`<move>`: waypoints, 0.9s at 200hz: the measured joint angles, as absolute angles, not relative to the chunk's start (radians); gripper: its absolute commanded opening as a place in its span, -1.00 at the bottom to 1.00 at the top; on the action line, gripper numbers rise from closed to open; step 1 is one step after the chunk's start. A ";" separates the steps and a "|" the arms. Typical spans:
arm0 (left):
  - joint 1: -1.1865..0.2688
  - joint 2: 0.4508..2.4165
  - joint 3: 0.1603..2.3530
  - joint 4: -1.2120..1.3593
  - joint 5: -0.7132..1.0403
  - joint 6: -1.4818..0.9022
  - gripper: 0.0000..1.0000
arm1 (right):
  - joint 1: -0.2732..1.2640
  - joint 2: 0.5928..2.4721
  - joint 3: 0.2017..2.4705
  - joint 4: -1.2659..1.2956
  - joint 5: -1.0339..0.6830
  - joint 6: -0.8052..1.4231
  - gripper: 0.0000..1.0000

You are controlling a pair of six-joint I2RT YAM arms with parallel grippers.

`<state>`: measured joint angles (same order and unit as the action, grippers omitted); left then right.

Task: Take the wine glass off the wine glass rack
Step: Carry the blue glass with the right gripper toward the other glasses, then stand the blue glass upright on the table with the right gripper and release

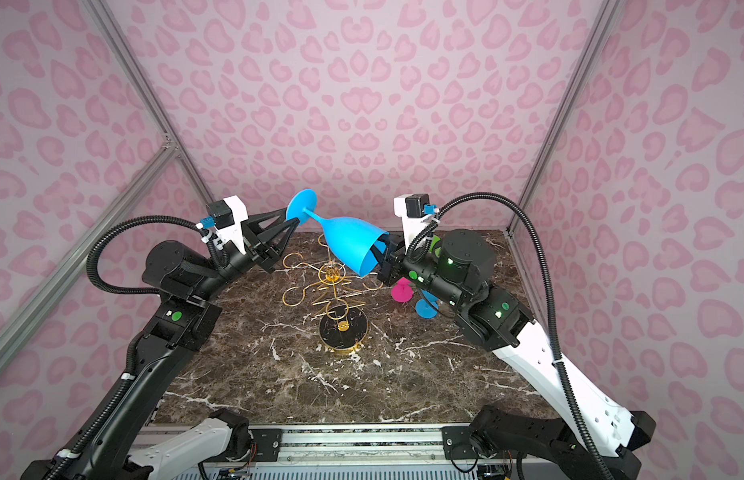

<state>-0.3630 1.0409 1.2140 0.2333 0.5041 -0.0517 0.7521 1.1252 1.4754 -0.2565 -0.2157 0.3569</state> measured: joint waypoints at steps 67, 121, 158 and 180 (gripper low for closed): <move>-0.355 0.955 1.140 0.228 0.330 -0.058 0.95 | 0.645 0.931 1.508 -0.600 -0.145 0.373 -1.00; -0.294 0.815 0.997 0.216 0.126 -0.085 0.94 | 0.643 0.832 1.505 -0.945 -0.022 0.408 -1.00; -0.261 0.742 0.936 0.210 0.038 -0.093 0.94 | 0.643 0.878 1.507 -1.163 0.059 0.408 -1.00; -0.237 0.710 0.900 0.206 0.011 -0.092 0.94 | 0.642 0.952 1.513 -1.254 0.072 0.400 -1.00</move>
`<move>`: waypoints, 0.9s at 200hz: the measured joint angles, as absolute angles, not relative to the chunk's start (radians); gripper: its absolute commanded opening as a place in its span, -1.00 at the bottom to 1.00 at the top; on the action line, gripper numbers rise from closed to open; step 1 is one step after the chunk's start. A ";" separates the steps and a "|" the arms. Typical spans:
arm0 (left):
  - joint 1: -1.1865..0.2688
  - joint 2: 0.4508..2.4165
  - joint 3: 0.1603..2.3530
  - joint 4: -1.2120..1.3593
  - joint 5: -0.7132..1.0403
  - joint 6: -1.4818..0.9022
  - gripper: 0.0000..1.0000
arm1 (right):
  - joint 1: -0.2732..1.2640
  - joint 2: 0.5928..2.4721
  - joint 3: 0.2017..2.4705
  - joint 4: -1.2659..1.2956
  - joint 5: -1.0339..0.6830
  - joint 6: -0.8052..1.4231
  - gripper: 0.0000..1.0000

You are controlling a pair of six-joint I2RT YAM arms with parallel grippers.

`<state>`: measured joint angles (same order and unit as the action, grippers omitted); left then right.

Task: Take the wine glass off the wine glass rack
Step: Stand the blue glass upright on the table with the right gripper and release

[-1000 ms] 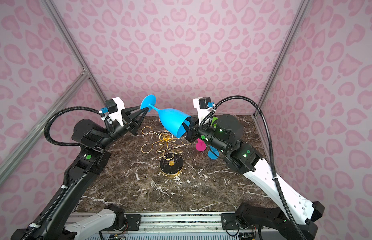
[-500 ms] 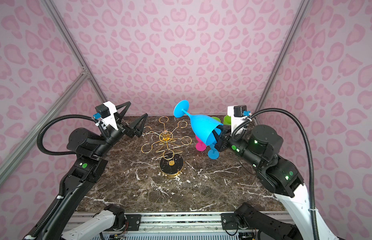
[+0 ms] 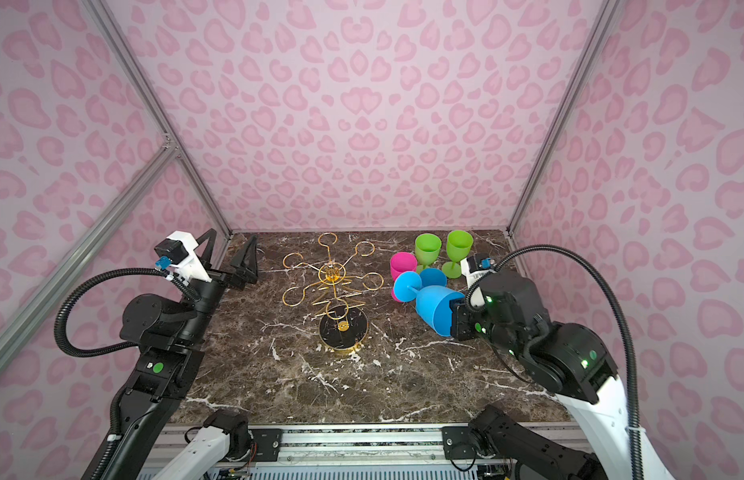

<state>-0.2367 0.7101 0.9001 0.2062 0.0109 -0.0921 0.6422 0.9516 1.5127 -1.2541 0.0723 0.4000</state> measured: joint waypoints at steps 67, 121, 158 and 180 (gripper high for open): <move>-0.194 0.659 0.845 0.202 -0.023 -0.104 0.95 | 0.641 1.158 1.459 -1.382 0.048 0.353 -1.00; -0.179 0.636 0.824 0.186 -0.034 -0.104 0.94 | 0.641 1.371 1.485 -1.401 0.053 0.295 -1.00; -0.176 0.618 0.820 0.179 -0.043 -0.099 0.94 | 0.641 1.533 1.522 -1.404 0.064 0.252 -1.00; -0.173 0.608 0.820 0.173 -0.050 -0.090 0.94 | 0.638 1.582 1.520 -1.390 0.061 0.231 -1.00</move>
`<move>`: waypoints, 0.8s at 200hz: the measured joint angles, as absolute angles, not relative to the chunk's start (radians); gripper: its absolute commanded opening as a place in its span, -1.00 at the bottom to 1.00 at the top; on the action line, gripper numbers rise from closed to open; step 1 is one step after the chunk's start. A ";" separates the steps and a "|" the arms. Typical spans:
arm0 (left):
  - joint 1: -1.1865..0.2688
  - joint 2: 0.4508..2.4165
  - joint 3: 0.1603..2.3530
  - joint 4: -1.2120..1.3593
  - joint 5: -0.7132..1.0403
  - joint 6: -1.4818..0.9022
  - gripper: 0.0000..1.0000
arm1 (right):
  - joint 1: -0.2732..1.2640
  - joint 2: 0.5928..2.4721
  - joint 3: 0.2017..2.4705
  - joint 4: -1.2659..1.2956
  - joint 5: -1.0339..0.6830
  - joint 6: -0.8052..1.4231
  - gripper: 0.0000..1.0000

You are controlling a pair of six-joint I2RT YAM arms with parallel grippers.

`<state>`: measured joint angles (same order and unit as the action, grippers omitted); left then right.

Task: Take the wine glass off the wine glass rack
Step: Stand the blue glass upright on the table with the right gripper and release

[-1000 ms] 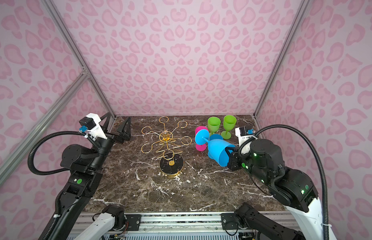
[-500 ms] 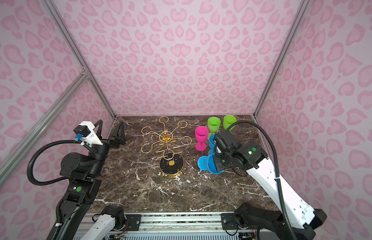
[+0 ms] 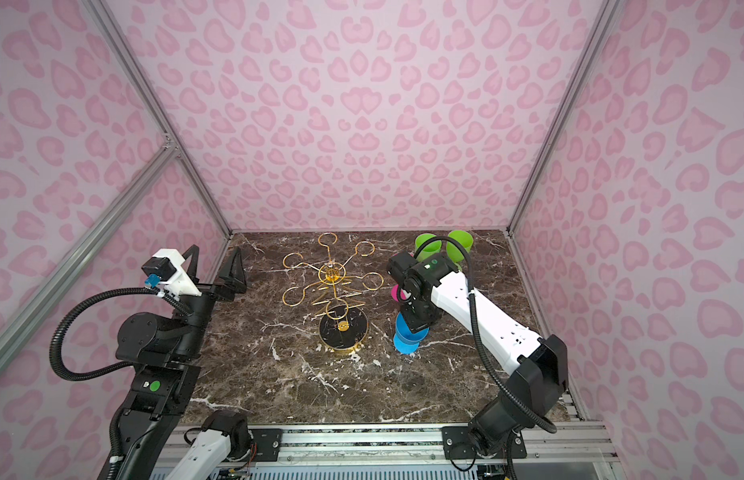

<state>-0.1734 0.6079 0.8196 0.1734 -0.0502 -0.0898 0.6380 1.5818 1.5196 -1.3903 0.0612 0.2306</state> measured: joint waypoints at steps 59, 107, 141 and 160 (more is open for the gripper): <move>-0.166 0.603 0.811 0.147 -0.057 -0.077 0.94 | 0.627 1.677 1.520 -1.343 0.052 0.190 -0.98; -0.160 0.599 0.801 0.144 -0.064 -0.077 0.94 | 0.625 1.690 1.508 -1.306 0.044 0.180 -0.65; -0.157 0.602 0.796 0.143 -0.068 -0.077 0.95 | 0.624 1.689 1.512 -1.303 0.029 0.173 -0.46; -0.156 0.603 0.792 0.144 -0.068 -0.077 0.94 | 0.622 1.677 1.530 -1.304 0.024 0.173 -0.40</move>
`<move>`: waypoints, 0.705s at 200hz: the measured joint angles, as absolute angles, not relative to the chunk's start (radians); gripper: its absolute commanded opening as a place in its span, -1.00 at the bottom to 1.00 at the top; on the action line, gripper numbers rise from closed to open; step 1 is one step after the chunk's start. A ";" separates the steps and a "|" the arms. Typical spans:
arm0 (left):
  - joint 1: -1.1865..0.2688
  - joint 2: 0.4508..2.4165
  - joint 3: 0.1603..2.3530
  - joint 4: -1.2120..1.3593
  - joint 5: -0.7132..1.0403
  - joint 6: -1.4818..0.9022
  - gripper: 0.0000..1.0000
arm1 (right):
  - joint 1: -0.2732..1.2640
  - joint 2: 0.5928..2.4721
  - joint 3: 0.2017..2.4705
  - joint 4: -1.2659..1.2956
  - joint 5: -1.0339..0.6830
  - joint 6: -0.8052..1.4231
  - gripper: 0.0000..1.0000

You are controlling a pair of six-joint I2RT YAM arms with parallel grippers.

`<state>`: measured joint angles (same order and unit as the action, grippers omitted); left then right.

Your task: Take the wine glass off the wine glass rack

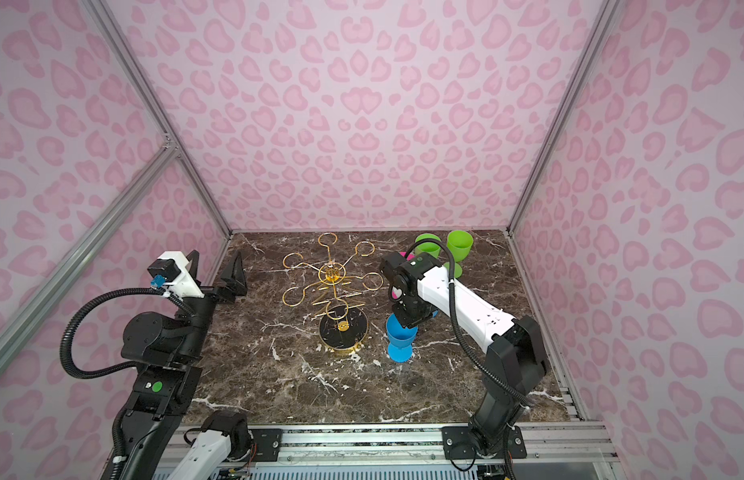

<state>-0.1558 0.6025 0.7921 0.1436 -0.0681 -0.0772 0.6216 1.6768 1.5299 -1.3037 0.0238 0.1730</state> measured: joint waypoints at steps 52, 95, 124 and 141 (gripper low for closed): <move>-0.150 0.589 0.764 0.149 -0.078 -0.078 0.95 | 0.564 1.526 1.643 -1.304 -0.021 0.173 -0.04; -0.116 0.557 0.677 0.174 -0.086 -0.101 0.94 | 0.432 1.248 1.538 -1.166 -0.064 0.179 0.47; -0.062 0.542 0.588 0.222 -0.085 -0.139 0.94 | 0.278 1.097 1.335 -0.983 -0.084 0.187 0.97; -0.027 0.534 0.526 0.244 -0.070 -0.166 0.94 | 0.203 1.059 1.228 -0.882 -0.083 0.185 0.97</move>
